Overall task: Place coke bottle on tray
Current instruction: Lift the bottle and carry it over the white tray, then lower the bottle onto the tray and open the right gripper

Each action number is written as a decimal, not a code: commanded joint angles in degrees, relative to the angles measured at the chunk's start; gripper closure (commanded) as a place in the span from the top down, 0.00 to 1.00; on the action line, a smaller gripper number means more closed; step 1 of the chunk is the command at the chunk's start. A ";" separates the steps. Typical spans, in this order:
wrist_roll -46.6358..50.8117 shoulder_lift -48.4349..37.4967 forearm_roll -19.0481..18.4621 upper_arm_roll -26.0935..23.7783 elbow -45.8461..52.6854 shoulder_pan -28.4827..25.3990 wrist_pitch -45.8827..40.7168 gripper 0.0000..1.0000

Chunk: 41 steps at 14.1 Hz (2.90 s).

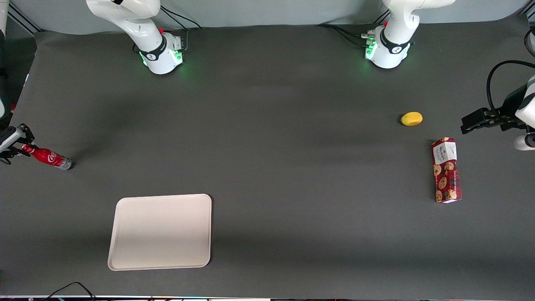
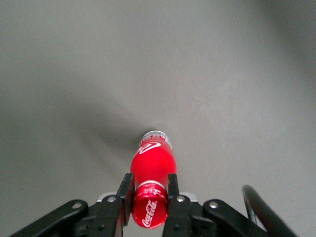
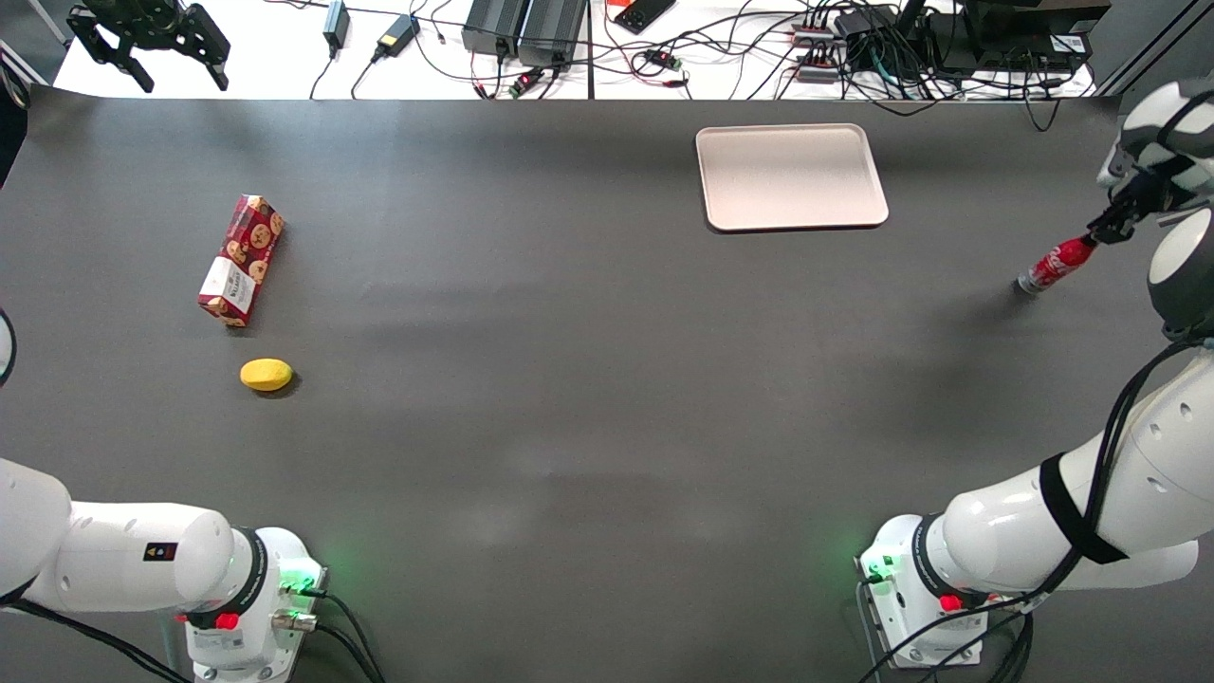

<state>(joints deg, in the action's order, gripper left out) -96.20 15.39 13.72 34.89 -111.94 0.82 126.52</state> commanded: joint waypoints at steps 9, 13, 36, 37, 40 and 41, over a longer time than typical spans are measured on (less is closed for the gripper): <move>31.50 -7.22 -12.40 -9.48 27.80 -5.99 -37.19 0.00; 41.51 -4.77 -13.88 -19.48 36.69 -6.09 -41.09 0.00; 54.53 21.00 -10.38 -27.95 32.58 -4.16 -4.70 1.00; 55.59 20.30 -10.38 -27.95 32.67 -4.42 -5.23 1.00; 59.79 15.48 -10.55 -28.29 32.84 -4.95 -13.20 1.00; 62.95 12.67 -10.64 -28.38 32.93 -5.12 -17.41 1.00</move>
<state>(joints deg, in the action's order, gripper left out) -38.29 34.47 2.46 6.73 -77.65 -3.72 115.57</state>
